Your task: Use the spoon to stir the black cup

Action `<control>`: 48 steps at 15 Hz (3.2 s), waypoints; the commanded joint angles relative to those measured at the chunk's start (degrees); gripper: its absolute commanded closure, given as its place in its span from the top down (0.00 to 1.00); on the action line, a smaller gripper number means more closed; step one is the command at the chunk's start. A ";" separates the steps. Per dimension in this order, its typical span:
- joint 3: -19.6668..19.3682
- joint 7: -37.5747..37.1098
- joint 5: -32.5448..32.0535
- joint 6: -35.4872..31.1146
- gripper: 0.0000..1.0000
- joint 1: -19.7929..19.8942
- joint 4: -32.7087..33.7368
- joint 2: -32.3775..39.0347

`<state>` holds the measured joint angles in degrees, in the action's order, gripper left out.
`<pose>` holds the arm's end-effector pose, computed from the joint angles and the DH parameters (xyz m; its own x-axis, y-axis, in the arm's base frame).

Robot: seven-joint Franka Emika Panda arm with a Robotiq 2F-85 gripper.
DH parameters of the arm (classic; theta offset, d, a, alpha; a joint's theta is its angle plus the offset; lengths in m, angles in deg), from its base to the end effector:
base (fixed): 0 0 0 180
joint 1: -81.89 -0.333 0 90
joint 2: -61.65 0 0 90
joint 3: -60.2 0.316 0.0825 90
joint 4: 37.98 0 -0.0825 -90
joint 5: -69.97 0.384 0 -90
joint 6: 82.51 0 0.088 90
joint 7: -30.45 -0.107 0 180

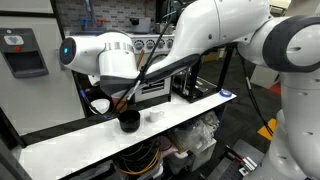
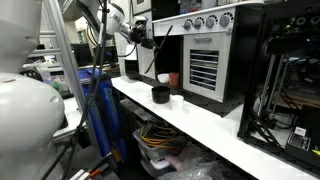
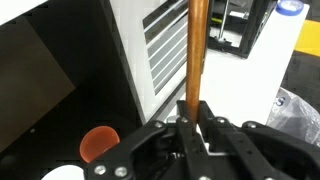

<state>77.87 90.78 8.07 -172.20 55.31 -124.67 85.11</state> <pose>0.5536 0.3631 0.4565 -0.1897 0.5214 -0.8320 0.8766 0.4716 0.0957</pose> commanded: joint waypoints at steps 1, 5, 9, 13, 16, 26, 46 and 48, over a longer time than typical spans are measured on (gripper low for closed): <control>1.74 2.87 9.53 0.07 0.03 2.69 1.24 -3.39; 1.65 4.16 22.74 -1.06 0.03 4.73 2.56 -6.26; 0.68 3.09 35.98 -1.25 0.03 6.66 4.04 -7.08; 0.33 0.79 48.57 -4.30 0.03 8.89 3.14 -6.09; 0.37 -3.08 57.05 -8.62 0.03 9.74 1.60 -4.48; 0.05 -27.82 66.01 -30.85 0.03 7.31 -1.10 5.05; -0.12 -33.56 54.47 -32.78 0.03 2.76 15.50 25.88; -0.30 -32.94 54.18 -32.37 0.03 2.62 16.35 26.86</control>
<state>77.83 56.29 63.44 -206.88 58.42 -112.09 109.46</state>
